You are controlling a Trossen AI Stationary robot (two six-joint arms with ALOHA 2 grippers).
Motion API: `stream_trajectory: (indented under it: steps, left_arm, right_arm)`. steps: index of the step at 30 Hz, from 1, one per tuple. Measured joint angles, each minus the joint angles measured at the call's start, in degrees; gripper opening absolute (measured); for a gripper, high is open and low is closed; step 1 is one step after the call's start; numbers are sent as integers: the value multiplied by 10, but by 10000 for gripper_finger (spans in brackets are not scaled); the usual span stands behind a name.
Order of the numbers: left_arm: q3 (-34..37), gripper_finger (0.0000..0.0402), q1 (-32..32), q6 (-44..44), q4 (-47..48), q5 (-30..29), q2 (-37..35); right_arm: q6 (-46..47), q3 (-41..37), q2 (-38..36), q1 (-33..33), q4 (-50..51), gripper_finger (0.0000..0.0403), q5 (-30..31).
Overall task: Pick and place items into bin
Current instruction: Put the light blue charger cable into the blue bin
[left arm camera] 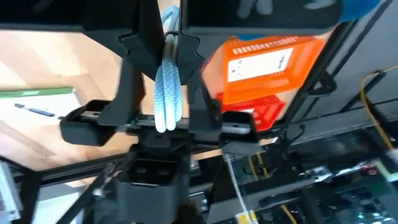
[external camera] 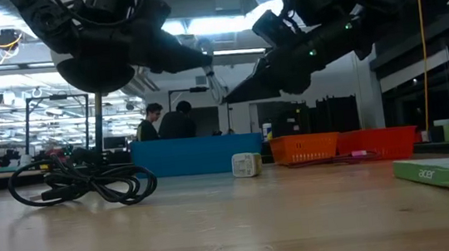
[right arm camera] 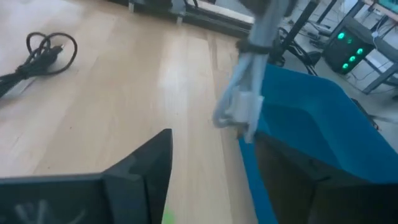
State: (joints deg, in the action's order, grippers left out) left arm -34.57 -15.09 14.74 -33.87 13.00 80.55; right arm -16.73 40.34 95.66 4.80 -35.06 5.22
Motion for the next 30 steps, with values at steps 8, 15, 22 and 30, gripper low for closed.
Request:
stream_trajectory:
  steps: [8,15,22,30]
  left_arm:
    - [0,16,0,15,13,-66,0]
    - [0,16,0,-9,17,-195,0]
    - [-77,14,3,-39,208,-305,2]
    - [-97,14,-3,-45,242,-311,4]
  right_arm:
    - [33,0,-89,-1,97,189,1]
    - [76,-24,-147,-1,135,89,2]
    - [104,-71,-149,0,70,13,3]
    - [128,-78,-149,0,45,5,3]
